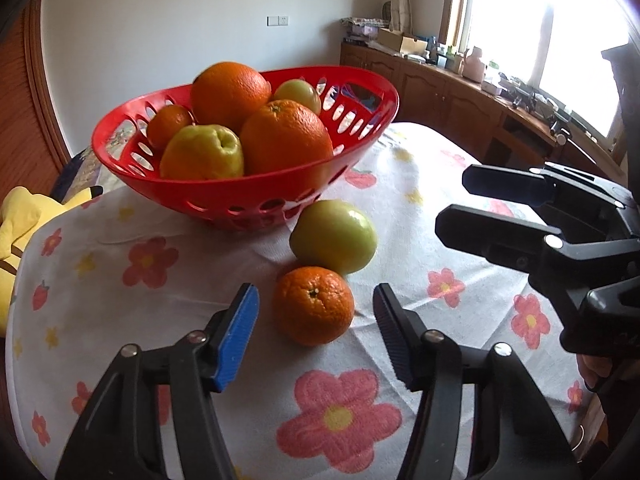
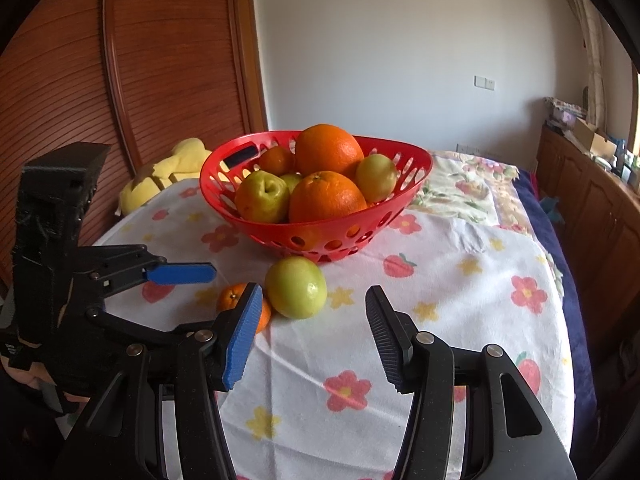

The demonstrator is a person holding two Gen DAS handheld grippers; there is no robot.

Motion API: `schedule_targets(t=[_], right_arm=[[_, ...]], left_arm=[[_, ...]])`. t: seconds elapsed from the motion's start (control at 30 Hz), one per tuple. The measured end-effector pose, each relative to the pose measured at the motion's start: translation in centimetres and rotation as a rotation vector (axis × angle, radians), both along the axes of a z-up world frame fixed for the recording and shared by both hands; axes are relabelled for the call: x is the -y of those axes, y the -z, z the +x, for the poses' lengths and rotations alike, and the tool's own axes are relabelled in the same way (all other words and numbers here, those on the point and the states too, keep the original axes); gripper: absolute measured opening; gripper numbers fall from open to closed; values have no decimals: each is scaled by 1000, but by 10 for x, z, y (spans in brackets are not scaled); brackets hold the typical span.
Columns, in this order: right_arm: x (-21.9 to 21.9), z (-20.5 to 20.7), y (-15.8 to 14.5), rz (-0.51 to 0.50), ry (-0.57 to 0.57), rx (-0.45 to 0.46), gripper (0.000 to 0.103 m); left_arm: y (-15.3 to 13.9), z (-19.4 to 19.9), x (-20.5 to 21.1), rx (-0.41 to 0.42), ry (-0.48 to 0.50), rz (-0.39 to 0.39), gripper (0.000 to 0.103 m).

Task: Organize fruits
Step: 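Move the left tool to the last mandarin while the right tool approaches the last green apple, then close the left tool on the mandarin while the right tool closes on the green apple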

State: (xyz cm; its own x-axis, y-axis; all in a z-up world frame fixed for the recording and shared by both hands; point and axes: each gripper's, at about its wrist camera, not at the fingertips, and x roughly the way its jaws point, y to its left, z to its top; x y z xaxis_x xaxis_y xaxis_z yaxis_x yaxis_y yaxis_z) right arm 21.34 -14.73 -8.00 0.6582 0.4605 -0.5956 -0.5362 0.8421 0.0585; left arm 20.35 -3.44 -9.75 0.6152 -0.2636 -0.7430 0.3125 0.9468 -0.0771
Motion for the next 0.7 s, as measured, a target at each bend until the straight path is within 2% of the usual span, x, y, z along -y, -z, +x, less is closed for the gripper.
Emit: schedule_targets(t=[0.13,0.33,0.57,0.7], right_arm=[[-1,2,4,-3,1,-9,55],[-8,8,12,-11,-7,-31,55],[-24,22,25,-26,-16,-72,58],[-33,30,29,-44,-20,-83,60]], left_arm=[[4,0,2,-7,4,15,44],[-3,-11,-14,15,0,-12,42],[-7,-28,-36,52,-39,0,43],[-2,-33,-44,46,-59,-2,43]])
